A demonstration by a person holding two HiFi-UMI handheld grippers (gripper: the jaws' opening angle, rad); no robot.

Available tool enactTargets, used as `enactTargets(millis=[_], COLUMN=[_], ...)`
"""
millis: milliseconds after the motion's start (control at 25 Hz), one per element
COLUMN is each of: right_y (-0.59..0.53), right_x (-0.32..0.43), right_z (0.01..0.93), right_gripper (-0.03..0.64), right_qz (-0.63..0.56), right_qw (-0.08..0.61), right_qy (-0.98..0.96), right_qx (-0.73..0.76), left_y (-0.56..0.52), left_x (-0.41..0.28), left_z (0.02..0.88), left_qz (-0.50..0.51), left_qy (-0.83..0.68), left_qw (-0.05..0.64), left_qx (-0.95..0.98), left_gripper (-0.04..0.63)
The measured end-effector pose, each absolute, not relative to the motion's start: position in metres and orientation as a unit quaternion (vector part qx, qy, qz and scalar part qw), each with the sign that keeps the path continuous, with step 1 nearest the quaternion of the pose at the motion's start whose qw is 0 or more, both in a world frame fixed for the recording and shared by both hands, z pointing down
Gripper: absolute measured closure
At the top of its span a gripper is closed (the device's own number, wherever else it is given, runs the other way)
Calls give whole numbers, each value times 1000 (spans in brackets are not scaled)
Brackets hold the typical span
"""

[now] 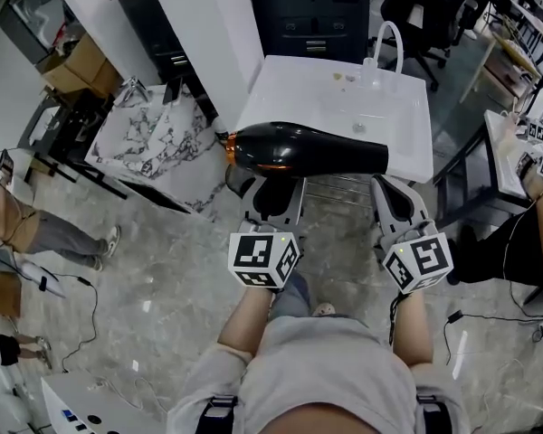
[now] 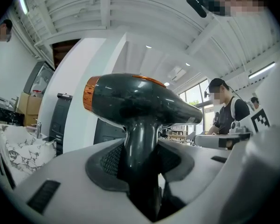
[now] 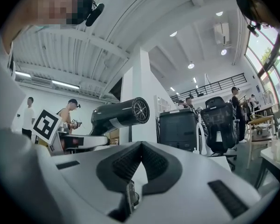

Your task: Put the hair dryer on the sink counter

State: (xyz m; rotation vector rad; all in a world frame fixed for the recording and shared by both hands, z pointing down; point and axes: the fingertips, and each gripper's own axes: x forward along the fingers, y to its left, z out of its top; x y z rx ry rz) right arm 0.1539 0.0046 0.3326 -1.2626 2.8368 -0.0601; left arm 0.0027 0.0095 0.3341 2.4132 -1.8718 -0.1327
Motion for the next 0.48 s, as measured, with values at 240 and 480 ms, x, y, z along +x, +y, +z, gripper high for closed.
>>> enactTargets(millis=[240, 480], right_y=[-34, -77], right_x=[133, 103], right_z=[332, 331], right_gripper=[607, 607], right_qz=[-20, -18], right_qw=[15, 13], right_qy=[906, 897], right_qx=[-423, -442], left_y=[-32, -82], left_x=[-18, -46], left_z=[334, 335], left_qz=[-42, -33], left_qy=[-598, -581], left_qw=[48, 52], left_qx=[799, 811], left_gripper=[422, 422])
